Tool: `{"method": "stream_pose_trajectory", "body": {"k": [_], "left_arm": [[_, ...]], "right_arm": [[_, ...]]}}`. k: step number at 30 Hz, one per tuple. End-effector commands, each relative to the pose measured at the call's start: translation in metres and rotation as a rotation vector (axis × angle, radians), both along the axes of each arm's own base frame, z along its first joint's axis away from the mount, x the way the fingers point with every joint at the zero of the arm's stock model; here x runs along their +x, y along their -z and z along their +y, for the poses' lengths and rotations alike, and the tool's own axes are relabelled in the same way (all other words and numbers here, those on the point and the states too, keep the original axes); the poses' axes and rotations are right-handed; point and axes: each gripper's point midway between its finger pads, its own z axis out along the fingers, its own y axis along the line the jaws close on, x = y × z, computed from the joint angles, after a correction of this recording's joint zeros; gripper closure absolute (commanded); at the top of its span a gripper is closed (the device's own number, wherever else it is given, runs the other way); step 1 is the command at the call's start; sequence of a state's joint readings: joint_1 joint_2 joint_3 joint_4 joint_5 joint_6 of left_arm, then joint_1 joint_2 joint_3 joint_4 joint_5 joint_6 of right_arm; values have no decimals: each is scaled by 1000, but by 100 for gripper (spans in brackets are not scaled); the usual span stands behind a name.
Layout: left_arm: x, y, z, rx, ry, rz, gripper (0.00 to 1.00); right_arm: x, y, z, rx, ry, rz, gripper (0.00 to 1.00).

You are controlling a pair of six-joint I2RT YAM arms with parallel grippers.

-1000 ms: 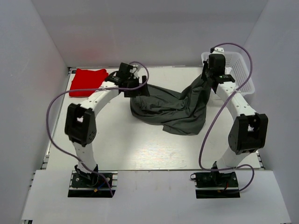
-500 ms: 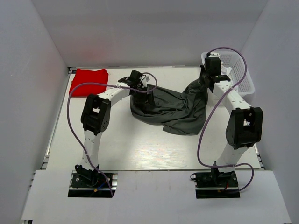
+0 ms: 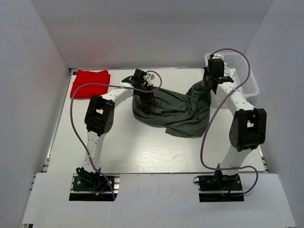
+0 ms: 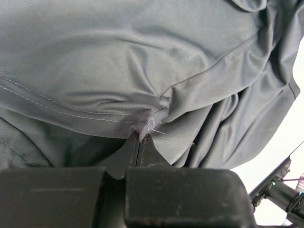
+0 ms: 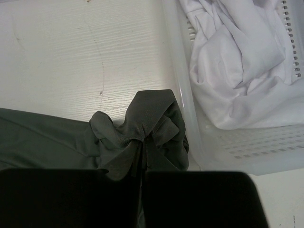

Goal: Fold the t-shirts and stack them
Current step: Flatten out the tshirt

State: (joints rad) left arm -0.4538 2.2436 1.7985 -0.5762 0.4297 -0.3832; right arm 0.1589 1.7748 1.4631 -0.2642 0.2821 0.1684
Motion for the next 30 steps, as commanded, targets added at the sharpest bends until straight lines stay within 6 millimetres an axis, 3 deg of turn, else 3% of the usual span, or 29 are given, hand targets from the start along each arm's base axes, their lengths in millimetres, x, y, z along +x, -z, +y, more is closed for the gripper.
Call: {"method": "stream_pose_trajectory", "body": {"k": [1,2,4,6,7,8,10,12,13,14,15,17,22,23,27,30], "left_arm": [[-1,-47,-9,-70,42,-71,100],[1,-52,-5,-54,24,-92,100],[5,-86,0,-55,-2,-170,100],[11,-105,13,-34,-37,-230,100],[10,-132,17,-44,-53,-286,100],[14,-139,28,-20,-91,-313,100],[16,-160,40,8,-142,-371,100],[17,-189,57,43,-213,-446,100],[16,-197,65,62,-242,-466,100],[17,-211,68,60,-260,-497,100],[15,-234,78,66,-300,-545,100],[14,-253,93,83,-351,-583,100],[-3,-313,143,150,-541,-721,100],[-15,-341,153,137,-565,-781,100],[-45,-390,187,158,-650,-901,100],[-64,-410,214,202,-730,-949,100]], "right_arm": [[4,-21,-5,-8,14,-47,100],[4,-27,-6,-13,20,-61,100],[2,-30,-9,-13,30,-63,100],[-1,-49,-13,-22,41,-105,100],[-5,-60,-16,-30,50,-123,100],[-7,-64,-17,-31,53,-132,100],[-16,-94,-22,-37,64,-194,100],[-24,-106,-25,-46,75,-220,100],[-34,-129,-31,-45,93,-272,100],[-37,-137,-32,-47,96,-294,100],[-49,-161,-35,-45,104,-350,100],[-56,-177,-40,-53,114,-391,100],[-97,-244,-45,-37,109,-557,100],[-101,-250,-46,-36,109,-571,100],[-126,-282,-48,-36,93,-646,100],[-155,-309,-50,-31,79,-724,100]]}}
